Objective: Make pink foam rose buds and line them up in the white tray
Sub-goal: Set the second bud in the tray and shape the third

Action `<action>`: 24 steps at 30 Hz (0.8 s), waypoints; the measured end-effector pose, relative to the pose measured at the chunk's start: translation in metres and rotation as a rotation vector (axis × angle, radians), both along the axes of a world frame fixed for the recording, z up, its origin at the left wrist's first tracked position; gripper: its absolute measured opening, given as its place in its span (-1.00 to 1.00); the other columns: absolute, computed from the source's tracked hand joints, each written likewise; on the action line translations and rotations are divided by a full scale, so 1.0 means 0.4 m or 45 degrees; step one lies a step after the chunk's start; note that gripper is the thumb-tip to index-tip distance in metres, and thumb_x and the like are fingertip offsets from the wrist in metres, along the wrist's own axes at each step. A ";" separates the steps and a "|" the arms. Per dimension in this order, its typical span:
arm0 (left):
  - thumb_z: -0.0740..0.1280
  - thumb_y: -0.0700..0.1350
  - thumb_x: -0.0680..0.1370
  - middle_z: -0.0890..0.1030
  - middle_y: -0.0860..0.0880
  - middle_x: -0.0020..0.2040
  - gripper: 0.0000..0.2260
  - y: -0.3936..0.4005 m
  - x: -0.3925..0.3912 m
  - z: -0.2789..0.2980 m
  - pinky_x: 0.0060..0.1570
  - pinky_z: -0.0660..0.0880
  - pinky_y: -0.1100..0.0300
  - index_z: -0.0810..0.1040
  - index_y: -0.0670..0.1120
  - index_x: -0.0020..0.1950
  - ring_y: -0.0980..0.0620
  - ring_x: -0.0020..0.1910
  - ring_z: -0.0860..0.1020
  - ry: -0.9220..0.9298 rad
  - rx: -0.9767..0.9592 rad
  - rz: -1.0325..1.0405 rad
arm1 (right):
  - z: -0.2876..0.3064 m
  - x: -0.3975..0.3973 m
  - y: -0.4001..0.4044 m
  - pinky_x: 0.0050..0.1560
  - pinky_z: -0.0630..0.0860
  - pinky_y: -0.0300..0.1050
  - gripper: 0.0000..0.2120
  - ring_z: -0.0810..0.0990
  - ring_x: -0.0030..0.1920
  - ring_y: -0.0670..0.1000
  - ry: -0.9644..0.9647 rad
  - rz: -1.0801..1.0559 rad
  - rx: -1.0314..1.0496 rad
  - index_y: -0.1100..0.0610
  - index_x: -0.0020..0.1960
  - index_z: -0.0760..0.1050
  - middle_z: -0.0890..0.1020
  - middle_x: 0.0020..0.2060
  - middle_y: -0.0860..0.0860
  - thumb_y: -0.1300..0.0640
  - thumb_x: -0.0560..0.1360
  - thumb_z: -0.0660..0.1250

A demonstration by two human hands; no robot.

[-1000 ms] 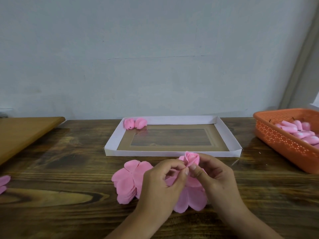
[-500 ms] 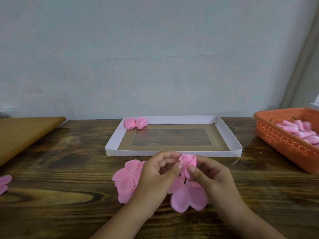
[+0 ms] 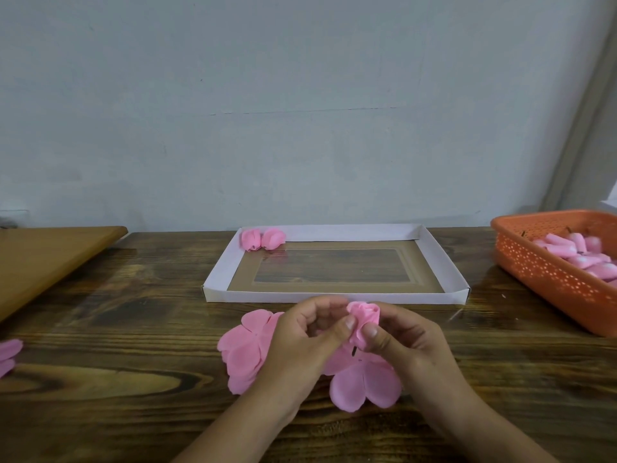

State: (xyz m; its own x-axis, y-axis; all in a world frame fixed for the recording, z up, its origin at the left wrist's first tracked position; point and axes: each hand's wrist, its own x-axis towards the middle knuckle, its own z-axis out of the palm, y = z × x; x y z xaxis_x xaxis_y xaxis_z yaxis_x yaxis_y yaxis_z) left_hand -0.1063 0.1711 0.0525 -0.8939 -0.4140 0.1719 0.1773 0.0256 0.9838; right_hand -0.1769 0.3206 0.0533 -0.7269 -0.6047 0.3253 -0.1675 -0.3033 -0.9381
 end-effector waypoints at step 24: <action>0.46 0.00 0.56 0.71 0.18 0.02 -0.84 0.013 0.005 -0.010 0.02 0.61 0.24 0.68 0.23 0.10 0.14 0.06 0.66 0.124 -0.417 0.093 | -0.001 -0.002 -0.003 -0.05 0.64 -0.16 -0.80 0.71 0.01 0.09 0.012 -0.031 0.024 0.01 0.09 0.71 0.74 -0.02 0.11 0.15 0.51 0.38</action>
State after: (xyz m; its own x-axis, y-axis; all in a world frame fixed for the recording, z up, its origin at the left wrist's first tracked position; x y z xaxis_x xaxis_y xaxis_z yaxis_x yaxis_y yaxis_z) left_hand -0.1042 0.1765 0.0485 -0.8369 -0.3851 0.3891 0.2558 0.3532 0.8999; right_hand -0.1776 0.3195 0.0529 -0.7387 -0.5929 0.3207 -0.1835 -0.2809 -0.9420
